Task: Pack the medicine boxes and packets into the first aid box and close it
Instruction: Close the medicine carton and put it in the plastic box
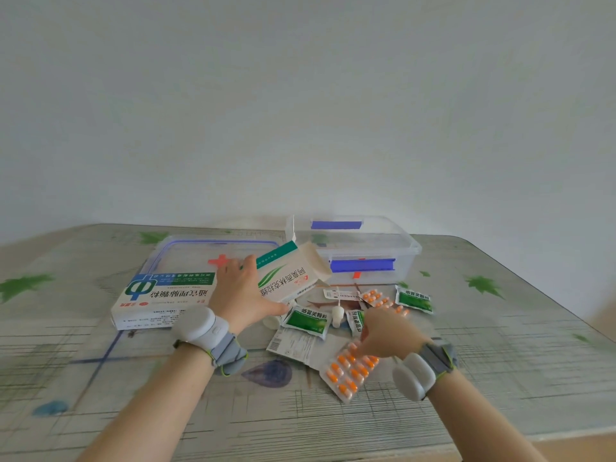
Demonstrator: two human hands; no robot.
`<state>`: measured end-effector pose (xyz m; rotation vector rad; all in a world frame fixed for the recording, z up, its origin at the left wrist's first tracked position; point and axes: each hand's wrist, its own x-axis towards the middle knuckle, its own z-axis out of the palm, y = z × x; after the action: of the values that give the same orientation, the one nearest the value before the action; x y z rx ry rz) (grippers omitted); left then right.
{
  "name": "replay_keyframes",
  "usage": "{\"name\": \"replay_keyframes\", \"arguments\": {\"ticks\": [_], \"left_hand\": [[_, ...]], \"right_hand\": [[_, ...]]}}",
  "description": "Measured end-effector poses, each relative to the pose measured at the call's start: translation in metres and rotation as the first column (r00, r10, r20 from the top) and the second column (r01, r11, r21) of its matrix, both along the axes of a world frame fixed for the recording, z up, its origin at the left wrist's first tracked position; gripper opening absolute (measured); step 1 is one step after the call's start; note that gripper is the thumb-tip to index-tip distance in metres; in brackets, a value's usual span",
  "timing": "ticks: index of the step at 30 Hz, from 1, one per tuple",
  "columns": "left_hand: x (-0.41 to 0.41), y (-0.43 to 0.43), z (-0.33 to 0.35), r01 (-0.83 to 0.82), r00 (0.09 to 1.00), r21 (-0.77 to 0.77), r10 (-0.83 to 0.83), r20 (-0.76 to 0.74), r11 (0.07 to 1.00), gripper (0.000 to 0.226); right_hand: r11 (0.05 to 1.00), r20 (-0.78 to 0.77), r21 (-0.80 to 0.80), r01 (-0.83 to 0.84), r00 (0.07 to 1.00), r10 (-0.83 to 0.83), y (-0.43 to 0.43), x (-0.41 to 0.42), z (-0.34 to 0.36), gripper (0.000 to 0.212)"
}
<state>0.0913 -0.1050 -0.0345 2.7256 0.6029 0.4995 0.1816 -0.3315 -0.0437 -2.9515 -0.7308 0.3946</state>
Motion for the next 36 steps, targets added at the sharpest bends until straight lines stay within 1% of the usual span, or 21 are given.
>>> {"name": "replay_keyframes", "arguments": {"ticks": [3,5,7,8,9,10,12,14,15,16,17,18,20,23,25,26,28,29,31,33,36], "left_hand": [[-0.002,0.001,-0.002,-0.01,1.0,-0.007,0.01,0.001,1.0,0.097],[-0.003,0.002,-0.002,-0.021,1.0,0.005,0.021,0.004,1.0,0.096],[-0.004,0.004,-0.002,-0.031,1.0,0.017,0.031,-0.003,0.999,0.095],[-0.005,0.005,-0.002,-0.035,0.999,0.02,0.035,-0.004,0.999,0.095],[-0.005,0.007,-0.002,-0.037,0.999,0.019,0.037,-0.001,0.999,0.096],[-0.006,0.007,-0.002,-0.038,0.999,0.011,0.038,0.003,0.999,0.097],[-0.007,0.008,-0.002,-0.043,0.999,-0.013,0.043,0.007,0.999,0.102],[-0.007,0.009,-0.002,-0.043,0.999,-0.031,0.043,-0.008,0.999,0.105],[-0.006,0.01,-0.002,-0.041,0.999,-0.04,0.041,-0.011,0.998,0.106],[-0.006,0.01,-0.002,-0.037,0.999,-0.05,0.037,-0.006,0.998,0.106],[-0.006,0.01,-0.002,-0.031,1.0,-0.057,0.031,0.004,0.998,0.106],[-0.005,0.011,-0.002,-0.021,0.999,-0.061,0.022,0.023,0.998,0.105],[-0.002,0.011,-0.002,0.005,0.998,-0.068,-0.001,0.063,0.998,0.104],[0.002,0.013,0.0,0.042,0.993,-0.091,-0.032,0.114,0.995,0.105],[0.005,0.016,0.0,0.064,0.988,-0.087,-0.051,0.143,0.994,0.106],[0.007,0.017,0.0,0.072,0.986,-0.081,-0.059,0.155,0.994,0.106],[0.011,0.02,0.001,0.075,0.984,-0.079,-0.061,0.167,0.994,0.104],[0.014,0.022,0.001,0.073,0.984,-0.08,-0.059,0.166,0.994,0.103],[0.02,0.026,0.003,0.064,0.986,-0.081,-0.05,0.157,0.995,0.101],[0.023,0.029,0.004,0.058,0.985,-0.087,-0.043,0.169,0.995,0.098],[0.029,0.033,0.004,0.071,0.982,-0.099,-0.052,0.179,0.993,0.098]], "right_hand": [[0.984,0.004,0.128,-0.126,0.992,0.127,-0.008,-0.001,0.002,0.025],[0.964,0.033,0.208,-0.166,0.986,0.162,-0.009,-0.001,-0.001,0.029],[0.901,0.002,0.406,-0.152,0.986,0.166,-0.009,-0.001,-0.003,0.025],[0.836,-0.027,0.531,-0.139,0.983,0.181,-0.007,0.0,-0.002,0.021],[0.747,-0.06,0.655,-0.116,0.977,0.205,-0.006,-0.001,0.0,0.017],[0.637,-0.095,0.767,-0.08,0.967,0.235,-0.005,-0.001,0.003,0.017],[0.404,-0.139,0.915,0.019,0.953,0.27,0.0,0.0,0.011,0.029],[0.23,-0.149,0.968,0.102,0.969,0.196,0.007,0.003,0.021,0.041],[0.168,-0.13,0.98,0.109,0.984,0.121,0.012,0.006,0.026,0.042],[0.124,-0.104,0.987,0.099,0.994,0.037,0.017,0.009,0.031,0.038],[0.103,-0.071,0.992,0.075,0.997,-0.043,0.021,0.011,0.035,0.032],[0.108,-0.025,0.994,0.037,0.994,-0.106,0.026,0.013,0.039,0.023],[0.168,0.078,0.984,-0.05,0.983,-0.165,0.036,0.015,0.044,0.008],[0.228,0.133,0.968,-0.1,0.982,-0.131,0.051,0.017,0.045,0.004],[0.277,0.173,0.95,-0.144,0.981,-0.085,0.061,0.02,0.042,0.007],[0.317,0.2,0.934,-0.167,0.977,-0.073,0.066,0.023,0.039,0.011],[0.431,0.269,0.877,-0.211,0.96,-0.076,0.076,0.028,0.034,0.016],[0.472,0.295,0.851,-0.229,0.953,-0.07,0.081,0.03,0.033,0.024],[0.536,0.303,0.809,-0.241,0.953,-0.028,0.088,0.036,0.032,0.031],[0.569,0.276,0.786,-0.24,0.961,0.023,0.088,0.041,0.034,0.034],[0.576,0.242,0.784,-0.232,0.968,0.06,0.089,0.047,0.035,0.037]]}}
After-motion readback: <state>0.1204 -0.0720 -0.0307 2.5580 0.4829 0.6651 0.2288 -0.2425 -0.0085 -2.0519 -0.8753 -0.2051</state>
